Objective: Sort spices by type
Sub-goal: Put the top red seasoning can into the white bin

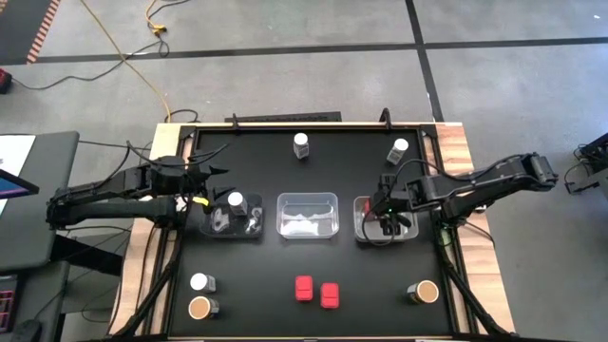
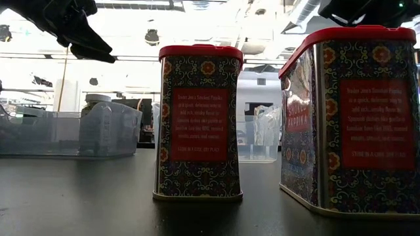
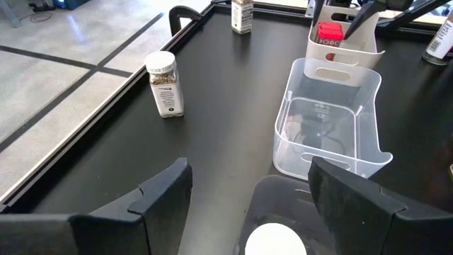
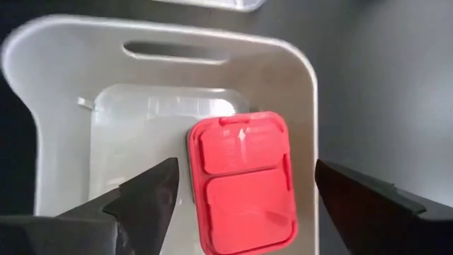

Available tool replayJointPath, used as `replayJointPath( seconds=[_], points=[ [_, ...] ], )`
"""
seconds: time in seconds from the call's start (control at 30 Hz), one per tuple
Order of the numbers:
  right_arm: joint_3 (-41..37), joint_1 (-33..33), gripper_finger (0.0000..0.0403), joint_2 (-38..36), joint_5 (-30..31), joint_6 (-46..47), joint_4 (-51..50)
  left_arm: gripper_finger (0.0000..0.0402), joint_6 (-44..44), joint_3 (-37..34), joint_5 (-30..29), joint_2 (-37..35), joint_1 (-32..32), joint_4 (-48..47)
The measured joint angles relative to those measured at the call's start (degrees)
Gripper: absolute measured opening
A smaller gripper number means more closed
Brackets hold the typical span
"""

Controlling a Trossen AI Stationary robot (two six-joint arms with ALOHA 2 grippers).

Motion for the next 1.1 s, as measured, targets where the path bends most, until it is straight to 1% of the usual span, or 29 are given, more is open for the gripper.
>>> replayJointPath(
  seconds=[0.4, 0.6, 0.8, 1.0, 1.1],
  points=[
    [6.09, -0.01, 0.0368, 0.0, 0.02, 0.97, -7.33, 0.0271, -0.02, 0.0, 0.01, 0.0, -0.01, 0.01],
    [6.1, 0.0, 0.0368, 0.0, 0.02, 1.66, -7.03, 0.0271, -0.02, 0.0, 0.01, 0.02, 0.01, -0.02],
    [6.1, 0.0, 0.0368, 0.0, 0.02, 1.58, -3.88, 0.0271, -0.01, 0.0, 0.02, 0.0, 0.01, -0.02],
    [6.1, -0.02, 0.0368, 0.0, 0.02, 1.52, -3.98, 0.0271, -0.02, 0.0, 0.02, -0.01, 0.01, -0.02],
    [6.1, 0.17, 0.0368, 0.0, 0.02, 3.28, -3.96, 0.0271, 0.0, 0.0, 0.02, 0.02, 0.01, -0.02]
  ],
)
